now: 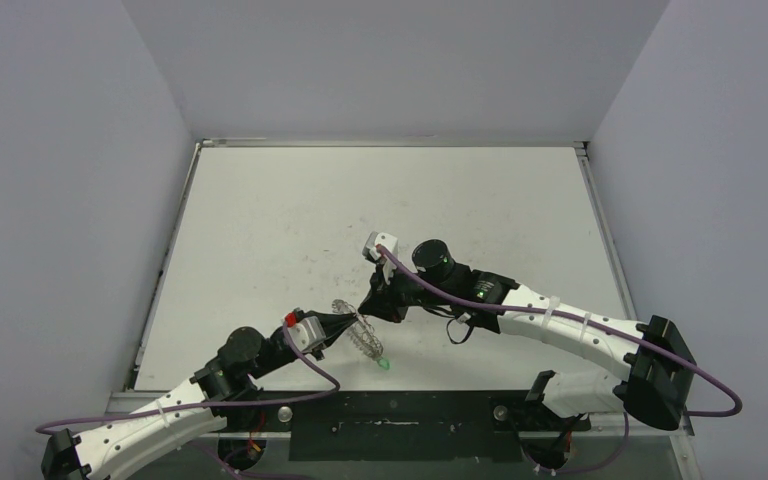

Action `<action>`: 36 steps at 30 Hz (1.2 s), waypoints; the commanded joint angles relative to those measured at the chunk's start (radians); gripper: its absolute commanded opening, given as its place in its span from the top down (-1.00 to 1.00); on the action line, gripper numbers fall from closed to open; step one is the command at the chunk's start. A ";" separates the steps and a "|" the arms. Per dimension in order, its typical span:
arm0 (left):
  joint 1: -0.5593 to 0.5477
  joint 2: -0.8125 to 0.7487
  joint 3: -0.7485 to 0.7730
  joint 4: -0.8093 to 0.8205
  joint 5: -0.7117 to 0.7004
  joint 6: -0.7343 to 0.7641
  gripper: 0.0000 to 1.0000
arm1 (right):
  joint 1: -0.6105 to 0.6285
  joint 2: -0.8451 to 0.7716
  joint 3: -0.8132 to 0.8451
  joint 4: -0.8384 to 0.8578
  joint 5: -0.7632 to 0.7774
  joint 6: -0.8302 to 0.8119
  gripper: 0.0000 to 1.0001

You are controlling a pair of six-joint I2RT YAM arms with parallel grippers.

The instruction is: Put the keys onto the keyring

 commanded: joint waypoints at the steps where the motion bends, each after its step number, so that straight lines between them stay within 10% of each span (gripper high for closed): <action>1: -0.003 -0.002 0.016 0.112 0.026 -0.014 1.00 | -0.005 -0.004 0.002 0.070 0.048 0.014 1.00; 14: -0.004 -0.003 -0.014 0.175 0.009 -0.035 1.00 | -0.012 -0.004 -0.062 0.176 0.057 0.118 0.90; 36: -0.003 -0.041 -0.015 0.139 0.031 -0.021 1.00 | -0.036 -0.257 -0.155 0.246 0.077 -0.010 -0.61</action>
